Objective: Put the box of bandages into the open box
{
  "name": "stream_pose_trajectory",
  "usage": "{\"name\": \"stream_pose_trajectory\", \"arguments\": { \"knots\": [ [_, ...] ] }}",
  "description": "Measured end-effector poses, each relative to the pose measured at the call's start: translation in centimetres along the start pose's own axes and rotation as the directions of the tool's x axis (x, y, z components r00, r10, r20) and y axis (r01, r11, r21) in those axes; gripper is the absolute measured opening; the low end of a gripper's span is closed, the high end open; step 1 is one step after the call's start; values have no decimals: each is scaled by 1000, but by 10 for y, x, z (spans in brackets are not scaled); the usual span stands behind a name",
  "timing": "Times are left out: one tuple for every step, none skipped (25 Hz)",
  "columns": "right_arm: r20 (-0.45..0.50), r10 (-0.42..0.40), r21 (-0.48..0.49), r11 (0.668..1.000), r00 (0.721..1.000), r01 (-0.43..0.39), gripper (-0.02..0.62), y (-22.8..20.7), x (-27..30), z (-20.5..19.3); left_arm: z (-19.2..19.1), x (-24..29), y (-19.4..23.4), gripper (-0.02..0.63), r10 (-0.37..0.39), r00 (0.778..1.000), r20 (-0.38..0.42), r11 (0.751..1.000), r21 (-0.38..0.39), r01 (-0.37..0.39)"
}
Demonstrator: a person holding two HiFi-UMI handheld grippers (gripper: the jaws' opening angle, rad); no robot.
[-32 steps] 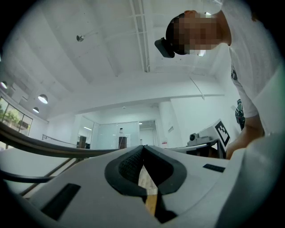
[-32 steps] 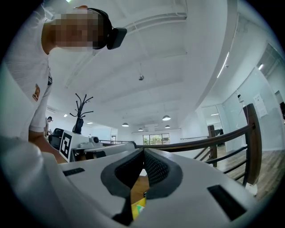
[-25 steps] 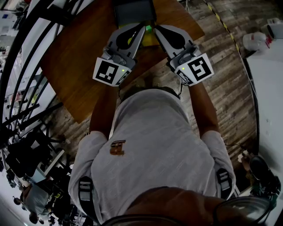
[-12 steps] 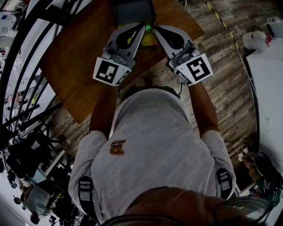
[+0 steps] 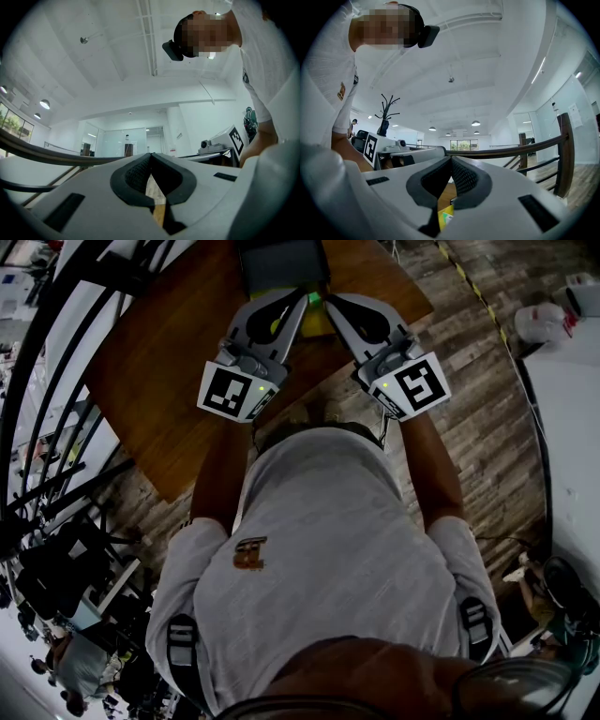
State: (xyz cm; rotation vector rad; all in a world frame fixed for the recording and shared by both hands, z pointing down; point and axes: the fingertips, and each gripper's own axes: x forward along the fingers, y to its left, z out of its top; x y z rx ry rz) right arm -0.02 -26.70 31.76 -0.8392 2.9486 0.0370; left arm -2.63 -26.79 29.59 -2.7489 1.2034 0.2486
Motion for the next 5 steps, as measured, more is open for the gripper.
{"name": "stream_pose_trajectory", "arguments": {
  "knots": [
    [0, 0, 0, 1000, 1000, 0, 32, 1, 0, 0, 0, -1, 0, 18, 1, 1000, 0, 1000, -1, -1],
    [0, 1, -1, 1000, 1000, -1, 31, 1, 1, 0, 0, -2, 0, 18, 2, 1000, 0, 1000, -3, -2],
    [0, 1, -1, 1000, 1000, -1, 31, 2, 1, 0, 0, -3, 1, 19, 3, 1000, 0, 1000, -4, -3],
    [0, 1, -1, 1000, 1000, -1, 32, 3, 2, 0, 0, -4, 1, 18, 3, 1000, 1, 1000, -4, -3],
    [0, 1, -2, 1000, 1000, -1, 31, 4, 2, 0, 1, -5, 1, 19, 4, 1000, 2, 1000, -4, -4]
  ]
}}
